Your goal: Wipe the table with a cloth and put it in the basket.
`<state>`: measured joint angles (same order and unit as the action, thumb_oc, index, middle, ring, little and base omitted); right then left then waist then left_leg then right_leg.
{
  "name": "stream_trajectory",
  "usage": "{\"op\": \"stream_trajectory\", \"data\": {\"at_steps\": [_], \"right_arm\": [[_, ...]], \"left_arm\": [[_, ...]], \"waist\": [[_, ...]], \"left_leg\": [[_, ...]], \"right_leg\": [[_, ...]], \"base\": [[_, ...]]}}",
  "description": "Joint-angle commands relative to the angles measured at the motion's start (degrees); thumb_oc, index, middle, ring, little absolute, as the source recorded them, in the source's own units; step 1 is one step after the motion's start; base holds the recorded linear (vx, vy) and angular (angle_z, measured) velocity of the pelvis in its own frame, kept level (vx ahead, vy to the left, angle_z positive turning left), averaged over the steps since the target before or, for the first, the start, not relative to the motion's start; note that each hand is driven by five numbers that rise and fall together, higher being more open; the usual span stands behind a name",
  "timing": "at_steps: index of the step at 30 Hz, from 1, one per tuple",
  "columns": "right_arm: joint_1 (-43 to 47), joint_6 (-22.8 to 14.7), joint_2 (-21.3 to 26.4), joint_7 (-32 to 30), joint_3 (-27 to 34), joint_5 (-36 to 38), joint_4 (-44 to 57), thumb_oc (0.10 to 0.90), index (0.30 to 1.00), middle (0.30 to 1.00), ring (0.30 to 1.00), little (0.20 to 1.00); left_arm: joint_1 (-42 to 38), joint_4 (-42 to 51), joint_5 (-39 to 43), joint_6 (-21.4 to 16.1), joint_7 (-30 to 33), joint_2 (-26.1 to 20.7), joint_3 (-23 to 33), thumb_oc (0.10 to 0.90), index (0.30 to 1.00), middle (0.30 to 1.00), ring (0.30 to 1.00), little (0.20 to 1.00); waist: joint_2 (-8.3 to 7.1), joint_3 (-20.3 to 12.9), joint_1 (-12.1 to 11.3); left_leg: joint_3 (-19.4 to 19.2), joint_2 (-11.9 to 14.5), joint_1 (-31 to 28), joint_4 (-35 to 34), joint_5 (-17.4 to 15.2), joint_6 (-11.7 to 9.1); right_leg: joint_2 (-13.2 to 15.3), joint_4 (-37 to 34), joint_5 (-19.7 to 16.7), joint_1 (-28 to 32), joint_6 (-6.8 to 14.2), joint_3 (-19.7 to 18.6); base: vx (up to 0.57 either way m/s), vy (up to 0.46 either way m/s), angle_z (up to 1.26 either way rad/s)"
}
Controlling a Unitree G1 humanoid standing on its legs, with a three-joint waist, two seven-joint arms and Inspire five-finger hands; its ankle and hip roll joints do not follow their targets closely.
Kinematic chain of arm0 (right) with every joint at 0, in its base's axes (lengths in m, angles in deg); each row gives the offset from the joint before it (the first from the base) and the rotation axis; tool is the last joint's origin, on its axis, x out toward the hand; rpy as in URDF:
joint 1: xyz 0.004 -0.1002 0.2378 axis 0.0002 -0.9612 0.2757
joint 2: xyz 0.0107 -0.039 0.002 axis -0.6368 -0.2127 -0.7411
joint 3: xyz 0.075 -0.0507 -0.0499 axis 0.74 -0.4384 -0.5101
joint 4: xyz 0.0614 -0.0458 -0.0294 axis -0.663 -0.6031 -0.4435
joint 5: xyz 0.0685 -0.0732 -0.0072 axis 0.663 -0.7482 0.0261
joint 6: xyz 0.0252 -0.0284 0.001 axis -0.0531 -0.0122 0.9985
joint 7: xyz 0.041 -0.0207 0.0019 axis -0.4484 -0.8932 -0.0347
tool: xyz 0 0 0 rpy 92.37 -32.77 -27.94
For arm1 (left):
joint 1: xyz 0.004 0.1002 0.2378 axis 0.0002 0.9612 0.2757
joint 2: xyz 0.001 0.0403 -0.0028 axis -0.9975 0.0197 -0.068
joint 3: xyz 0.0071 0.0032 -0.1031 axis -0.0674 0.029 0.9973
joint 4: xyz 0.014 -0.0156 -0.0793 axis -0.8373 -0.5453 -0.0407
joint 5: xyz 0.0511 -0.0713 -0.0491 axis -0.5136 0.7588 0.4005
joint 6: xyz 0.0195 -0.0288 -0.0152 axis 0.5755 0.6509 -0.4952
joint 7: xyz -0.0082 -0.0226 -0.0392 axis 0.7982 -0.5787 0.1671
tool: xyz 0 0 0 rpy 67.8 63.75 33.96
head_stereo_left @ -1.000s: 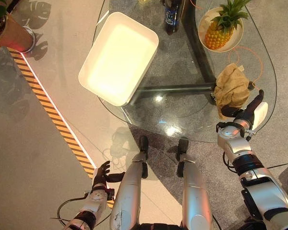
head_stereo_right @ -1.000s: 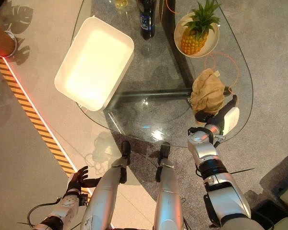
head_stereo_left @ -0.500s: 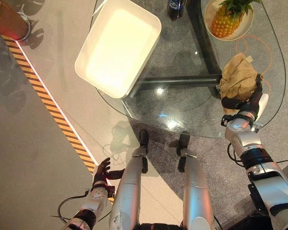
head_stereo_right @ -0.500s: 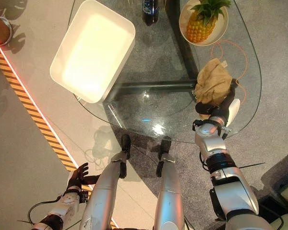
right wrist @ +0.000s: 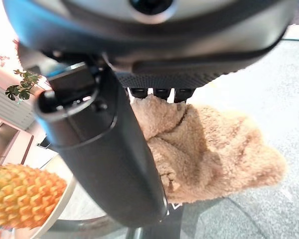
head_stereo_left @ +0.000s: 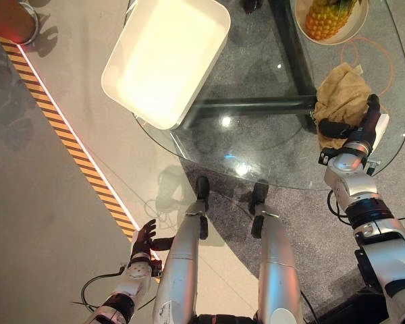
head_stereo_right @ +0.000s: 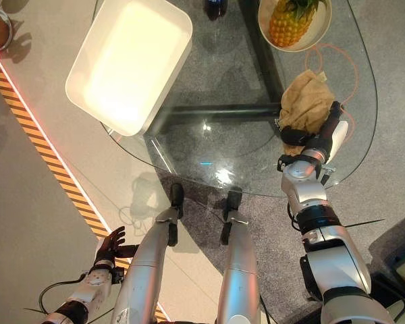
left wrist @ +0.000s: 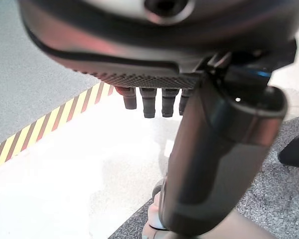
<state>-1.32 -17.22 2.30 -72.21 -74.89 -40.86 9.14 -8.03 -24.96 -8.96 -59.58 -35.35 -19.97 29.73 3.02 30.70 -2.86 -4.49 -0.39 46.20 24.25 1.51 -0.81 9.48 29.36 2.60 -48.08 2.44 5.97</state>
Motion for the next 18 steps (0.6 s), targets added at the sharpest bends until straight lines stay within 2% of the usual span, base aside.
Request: {"op": "stream_trajectory", "data": {"at_steps": [1,5,9,10,11,12,13,18], "right_arm": [[3.4,-2.8,8.2,-5.1,-1.3,1.6,2.0,0.8,0.9,0.9,0.9,0.9],[6.3,-2.5,8.2,-7.3,-2.0,3.7,-0.9,0.8,0.9,0.9,0.9,0.9],[8.4,-2.4,8.2,-6.2,-3.1,5.1,-1.7,0.8,0.9,0.9,0.9,0.9],[9.0,-2.3,8.2,-5.7,-3.4,5.9,-2.1,0.611,0.738,0.738,0.738,0.711],[9.4,-2.3,8.1,-5.2,-3.6,6.4,-2.4,0.336,0.502,0.502,0.502,0.436],[9.9,-2.1,8.0,-4.7,-3.9,6.7,-2.7,0.196,0.382,0.382,0.382,0.296],[10.6,-2.3,8.0,-4.3,-4.4,6.6,-3.2,0.1,0.3,0.3,0.3,0.2],[13.0,-1.5,7.8,-3.1,-5.5,6.5,-5.2,0.1,0.3,0.3,0.3,0.2]], "left_arm": [[4.3,0.2,1.3,-0.4,0.5,2.0,-1.9,0.8,0.9,0.9,0.9,0.9],[3.9,0.2,1.8,-1.0,0.9,2.3,-2.8,0.8,0.9,0.9,0.9,0.9],[4.1,0.9,2.4,-1.1,0.8,2.2,-3.4,0.8,0.9,0.9,0.9,0.9],[4.2,0.9,2.4,-1.1,0.6,2.2,-3.5,0.8,0.9,0.9,0.9,0.9],[4.3,0.9,2.4,-1.2,0.5,2.2,-3.6,0.8,0.9,0.9,0.9,0.9],[4.4,1.0,2.5,-1.3,0.4,2.3,-3.7,0.8,0.9,0.9,0.9,0.9],[4.4,0.9,2.7,-1.6,0.2,2.4,-3.8,0.8,0.9,0.9,0.9,0.9],[4.9,1.2,3.0,-2.4,-0.3,2.7,-4.2,0.8,0.9,0.9,0.9,0.9]], "waist": [[2.38,-0.9,-0.6],[3.12,-0.9,-1.0],[3.82,-0.9,-1.4],[3.96,-0.9,-1.5],[4.06,-0.9,-1.6],[4.15,-0.9,-1.7],[4.29,-0.9,-1.9],[4.82,-0.9,-2.4]], "left_leg": [[-0.2,-2.1,-0.4,4.9,-6.7,1.7],[-0.3,-2.1,1.5,5.8,-6.8,1.7],[-0.3,-2.2,3.3,6.8,-6.9,1.7],[-0.3,-2.3,3.6,7.0,-6.9,1.6],[-0.3,-2.3,3.8,7.2,-7.0,1.6],[-0.2,-2.3,3.9,7.2,-6.9,1.6],[-0.2,-2.3,4.1,7.3,-6.9,1.6],[-0.1,-2.5,4.6,7.4,-6.7,1.5]], "right_leg": [[-4.0,1.6,1.0,0.0,-1.6,2.9],[-3.7,2.8,1.3,-2.1,-1.9,3.1],[-3.6,4.2,1.7,-3.9,-2.2,2.9],[-3.5,4.6,1.8,-4.3,-2.2,2.9],[-3.5,4.8,1.9,-4.5,-2.3,3.0],[-3.5,5.0,1.9,-4.6,-2.4,3.0],[-3.5,5.1,2.0,-4.8,-2.5,2.9],[-3.4,5.6,2.2,-5.5,-2.6,2.9]], "base": [[0.07,0.01,0.04],[0.0,0.0,0.0],[-0.01,0.018,0.02],[0.0,0.0,0.0],[0.0,0.0,0.0],[0.0,0.0,0.0],[0.01,0.041,0.01],[0.0,0.034,0.0]]}}
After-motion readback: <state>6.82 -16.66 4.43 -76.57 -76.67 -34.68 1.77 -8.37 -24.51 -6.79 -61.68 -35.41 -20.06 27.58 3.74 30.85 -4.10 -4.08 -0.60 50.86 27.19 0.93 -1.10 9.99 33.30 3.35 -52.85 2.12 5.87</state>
